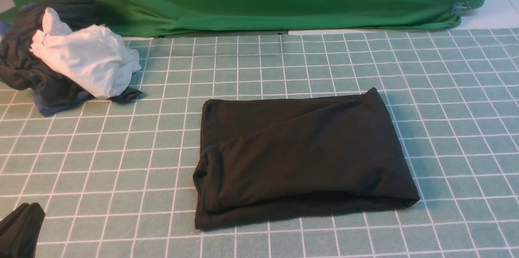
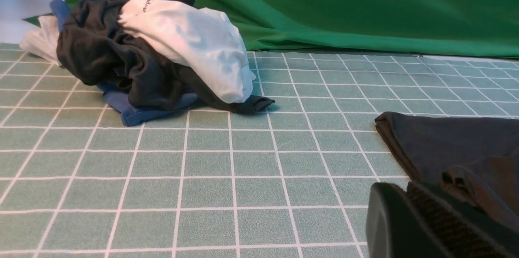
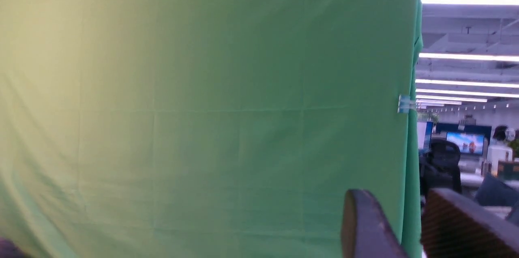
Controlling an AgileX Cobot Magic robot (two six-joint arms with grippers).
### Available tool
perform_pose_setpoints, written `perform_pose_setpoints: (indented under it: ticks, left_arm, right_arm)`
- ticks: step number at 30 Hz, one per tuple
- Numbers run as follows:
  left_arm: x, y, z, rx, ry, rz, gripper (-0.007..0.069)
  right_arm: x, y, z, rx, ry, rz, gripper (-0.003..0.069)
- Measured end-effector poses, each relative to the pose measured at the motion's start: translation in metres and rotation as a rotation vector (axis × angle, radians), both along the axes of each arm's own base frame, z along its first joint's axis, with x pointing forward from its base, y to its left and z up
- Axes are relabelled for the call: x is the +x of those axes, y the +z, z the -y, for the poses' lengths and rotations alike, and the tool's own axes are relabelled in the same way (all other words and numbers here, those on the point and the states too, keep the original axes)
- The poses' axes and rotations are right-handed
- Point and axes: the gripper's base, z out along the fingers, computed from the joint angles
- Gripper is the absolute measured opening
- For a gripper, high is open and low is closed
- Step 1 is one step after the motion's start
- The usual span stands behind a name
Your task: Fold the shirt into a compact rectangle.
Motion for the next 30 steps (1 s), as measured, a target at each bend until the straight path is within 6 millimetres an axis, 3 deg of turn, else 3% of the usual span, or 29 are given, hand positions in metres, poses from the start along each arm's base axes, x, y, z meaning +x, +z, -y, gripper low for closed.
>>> perform_pose_setpoints:
  ticks: [3,5,8,10,16,30]
  left_arm:
    - [0.0,0.0,0.0,0.0,0.0,0.0,0.0012]
    - [0.0,0.0,0.0,0.0,0.0,0.0,0.0012]
    - [0.0,0.0,0.0,0.0,0.0,0.0,0.0012]
    - [0.0,0.0,0.0,0.0,0.0,0.0,0.0012]
    - [0.0,0.0,0.0,0.0,0.0,0.0,0.0012]
    - [0.0,0.0,0.0,0.0,0.0,-0.001,0.0012]
  right_arm:
    - [0.004,-0.007,-0.001,-0.008,-0.002,-0.03,0.0218]
    - [0.015,-0.023,-0.003,-0.017,-0.024,-0.077,0.022]
    - [0.031,-0.053,-0.004,-0.03,-0.078,-0.165,0.0223]
    - [0.045,-0.09,-0.004,-0.042,-0.129,-0.276,0.0227]
    - [0.059,-0.157,-0.002,-0.067,-0.177,-0.486,0.0236]
    - [0.059,-0.166,-0.002,-0.113,-0.191,-0.536,0.0237]
